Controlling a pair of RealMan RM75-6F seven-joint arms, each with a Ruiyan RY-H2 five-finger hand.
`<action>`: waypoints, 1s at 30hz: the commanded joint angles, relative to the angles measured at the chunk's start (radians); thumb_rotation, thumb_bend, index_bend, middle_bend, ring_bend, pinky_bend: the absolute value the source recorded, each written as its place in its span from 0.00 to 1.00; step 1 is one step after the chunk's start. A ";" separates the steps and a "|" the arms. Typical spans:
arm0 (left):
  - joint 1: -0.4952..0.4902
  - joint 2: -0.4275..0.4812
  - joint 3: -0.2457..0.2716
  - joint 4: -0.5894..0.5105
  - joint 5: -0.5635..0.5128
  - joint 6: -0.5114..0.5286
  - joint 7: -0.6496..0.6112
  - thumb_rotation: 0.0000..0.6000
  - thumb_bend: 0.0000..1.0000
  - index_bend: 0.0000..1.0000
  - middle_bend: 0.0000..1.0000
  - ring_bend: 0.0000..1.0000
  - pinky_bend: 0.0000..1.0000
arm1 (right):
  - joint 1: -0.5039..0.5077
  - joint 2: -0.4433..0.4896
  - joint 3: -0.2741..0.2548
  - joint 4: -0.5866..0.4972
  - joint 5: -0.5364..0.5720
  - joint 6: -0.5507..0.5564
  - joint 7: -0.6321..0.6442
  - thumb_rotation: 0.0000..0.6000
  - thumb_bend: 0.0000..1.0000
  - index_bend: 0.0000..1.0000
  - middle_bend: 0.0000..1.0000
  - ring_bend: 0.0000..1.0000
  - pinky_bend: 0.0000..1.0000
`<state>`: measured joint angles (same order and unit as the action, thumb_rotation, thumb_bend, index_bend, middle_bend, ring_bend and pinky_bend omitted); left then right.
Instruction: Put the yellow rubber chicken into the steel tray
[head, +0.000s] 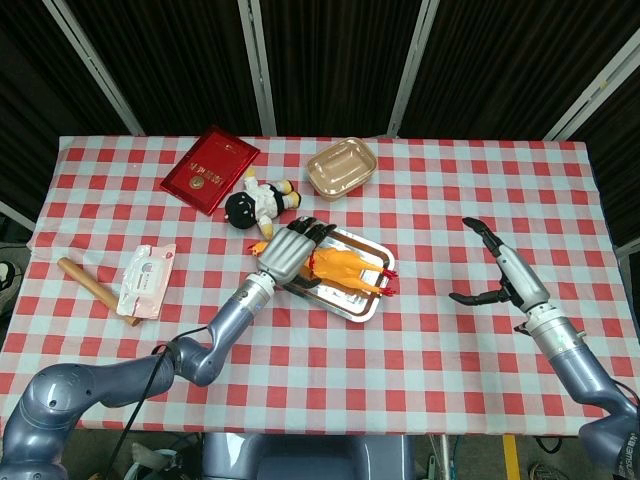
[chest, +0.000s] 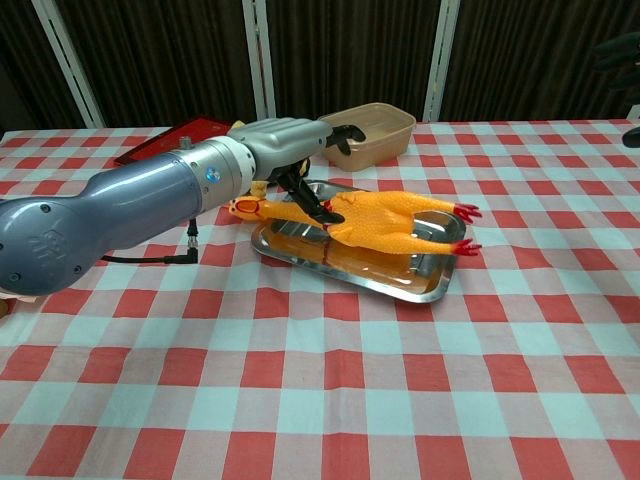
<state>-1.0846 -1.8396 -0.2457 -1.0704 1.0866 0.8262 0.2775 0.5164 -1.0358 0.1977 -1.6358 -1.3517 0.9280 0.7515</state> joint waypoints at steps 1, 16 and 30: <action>0.025 0.043 -0.003 -0.058 -0.022 0.019 0.035 1.00 0.14 0.00 0.06 0.00 0.12 | 0.003 -0.002 0.001 0.001 -0.001 -0.003 0.002 1.00 0.03 0.00 0.00 0.00 0.00; 0.277 0.412 0.029 -0.486 0.016 0.320 0.064 1.00 0.14 0.06 0.11 0.01 0.11 | -0.043 -0.020 0.003 0.074 0.011 0.110 -0.125 1.00 0.03 0.00 0.00 0.00 0.00; 0.651 0.703 0.224 -0.711 0.185 0.655 -0.059 1.00 0.14 0.12 0.13 0.01 0.11 | -0.179 -0.120 -0.061 0.207 -0.035 0.421 -0.607 1.00 0.03 0.00 0.00 0.00 0.00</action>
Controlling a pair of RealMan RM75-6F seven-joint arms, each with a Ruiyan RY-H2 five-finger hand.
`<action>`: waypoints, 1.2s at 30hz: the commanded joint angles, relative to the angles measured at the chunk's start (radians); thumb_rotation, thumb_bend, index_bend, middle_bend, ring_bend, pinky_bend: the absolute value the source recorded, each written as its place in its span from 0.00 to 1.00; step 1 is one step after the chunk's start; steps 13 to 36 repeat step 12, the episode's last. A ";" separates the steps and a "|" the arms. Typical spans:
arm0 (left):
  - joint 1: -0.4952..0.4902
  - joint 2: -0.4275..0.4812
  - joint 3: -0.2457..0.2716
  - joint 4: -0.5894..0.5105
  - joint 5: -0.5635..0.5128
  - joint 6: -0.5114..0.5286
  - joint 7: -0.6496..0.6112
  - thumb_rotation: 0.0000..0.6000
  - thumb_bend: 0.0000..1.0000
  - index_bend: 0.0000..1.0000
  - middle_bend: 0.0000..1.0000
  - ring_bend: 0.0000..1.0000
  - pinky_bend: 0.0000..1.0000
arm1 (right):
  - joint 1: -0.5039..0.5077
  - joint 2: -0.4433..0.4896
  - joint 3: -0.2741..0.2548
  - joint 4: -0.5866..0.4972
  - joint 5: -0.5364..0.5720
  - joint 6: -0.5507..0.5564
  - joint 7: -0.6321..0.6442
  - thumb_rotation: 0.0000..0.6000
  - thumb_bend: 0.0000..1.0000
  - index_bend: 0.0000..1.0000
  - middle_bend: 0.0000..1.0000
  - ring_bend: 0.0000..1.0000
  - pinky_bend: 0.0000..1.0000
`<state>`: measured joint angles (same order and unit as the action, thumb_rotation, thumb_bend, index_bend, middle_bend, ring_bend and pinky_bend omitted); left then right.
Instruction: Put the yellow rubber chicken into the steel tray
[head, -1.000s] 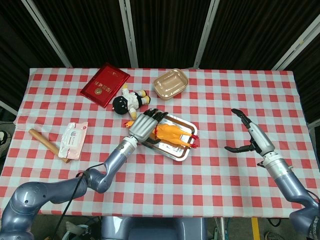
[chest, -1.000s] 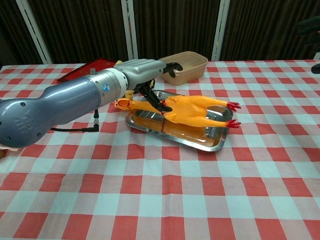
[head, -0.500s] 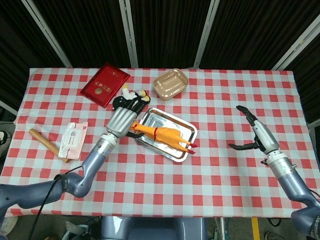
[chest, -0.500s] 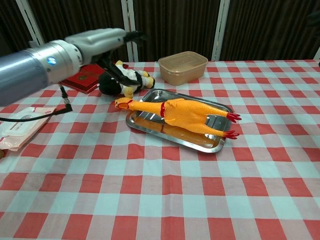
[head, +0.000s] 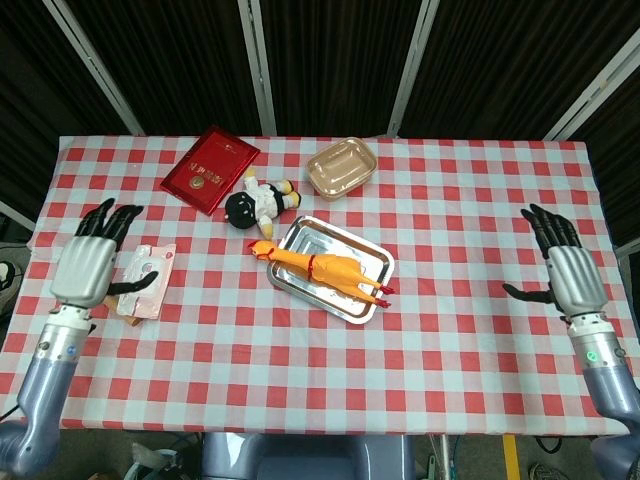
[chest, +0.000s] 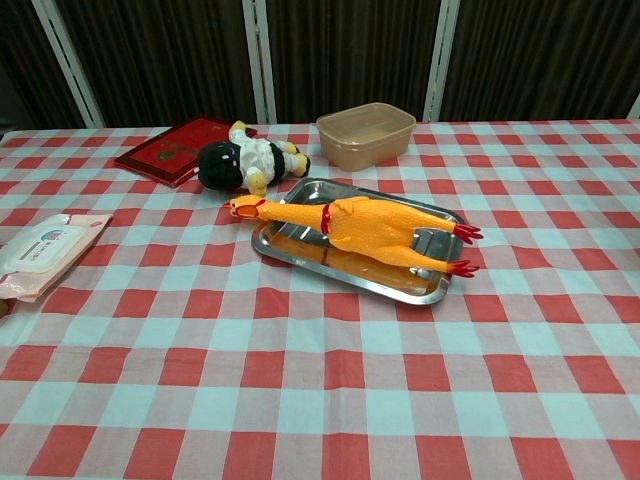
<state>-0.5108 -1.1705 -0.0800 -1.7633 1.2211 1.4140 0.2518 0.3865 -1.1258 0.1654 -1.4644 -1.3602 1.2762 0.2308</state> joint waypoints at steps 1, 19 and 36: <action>0.095 0.037 0.070 -0.014 0.062 0.084 -0.038 1.00 0.14 0.12 0.13 0.01 0.11 | -0.059 -0.033 -0.035 0.037 -0.031 0.086 -0.101 1.00 0.03 0.00 0.00 0.00 0.00; 0.269 0.047 0.186 0.035 0.176 0.200 -0.086 1.00 0.14 0.13 0.13 0.01 0.11 | -0.166 -0.055 -0.091 -0.023 -0.044 0.204 -0.295 1.00 0.03 0.00 0.00 0.00 0.00; 0.269 0.047 0.186 0.035 0.176 0.200 -0.086 1.00 0.14 0.13 0.13 0.01 0.11 | -0.166 -0.055 -0.091 -0.023 -0.044 0.204 -0.295 1.00 0.03 0.00 0.00 0.00 0.00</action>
